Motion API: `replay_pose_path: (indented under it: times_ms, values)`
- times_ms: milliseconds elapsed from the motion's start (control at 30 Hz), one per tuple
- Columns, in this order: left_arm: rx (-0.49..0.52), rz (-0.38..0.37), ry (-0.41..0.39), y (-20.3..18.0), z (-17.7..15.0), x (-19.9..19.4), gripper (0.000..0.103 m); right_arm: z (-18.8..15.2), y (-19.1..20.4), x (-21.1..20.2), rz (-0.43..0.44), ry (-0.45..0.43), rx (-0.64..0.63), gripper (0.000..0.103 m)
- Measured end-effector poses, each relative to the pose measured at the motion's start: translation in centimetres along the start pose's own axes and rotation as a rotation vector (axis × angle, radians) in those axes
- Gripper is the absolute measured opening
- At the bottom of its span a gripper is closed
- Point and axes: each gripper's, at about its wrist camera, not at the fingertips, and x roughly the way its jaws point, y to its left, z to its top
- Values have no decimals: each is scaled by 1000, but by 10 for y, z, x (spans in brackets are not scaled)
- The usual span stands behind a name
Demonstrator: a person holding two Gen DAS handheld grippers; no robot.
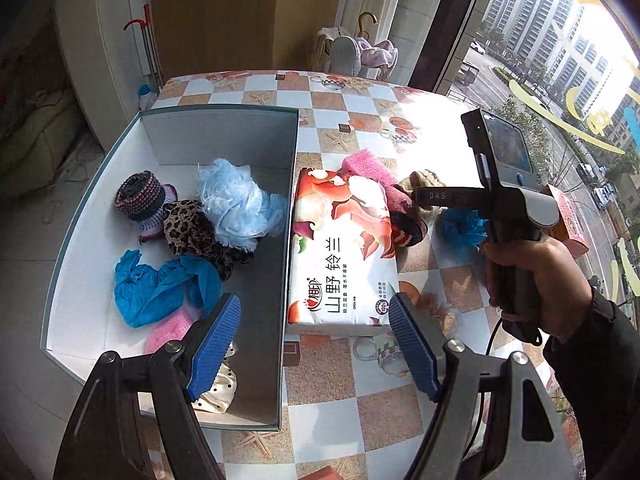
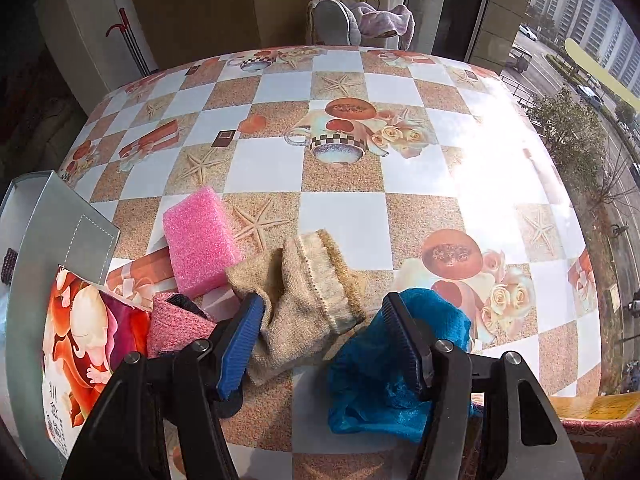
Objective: Organize soft objects
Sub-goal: 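Move both grippers from the box toward the socks beside the tissue pack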
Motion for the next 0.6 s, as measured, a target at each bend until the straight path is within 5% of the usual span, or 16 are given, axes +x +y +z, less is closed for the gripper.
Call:
replay_pose_path:
  times_ms: [133, 267, 433, 600]
  values:
    - [-7, -11, 11, -1, -3, 5, 80, -9, 0, 9, 31, -25, -2, 68]
    - [-4, -38, 26, -10, -4, 12, 80, -12, 9, -4, 76, -26, -53, 18]
    - [41, -49, 35, -31, -9, 13, 80, -37, 12, -44, 114, -105, -84, 16]
    - [63, -67, 48, -48, -15, 17, 80, -97, 11, -86, 174, -140, -125, 16]
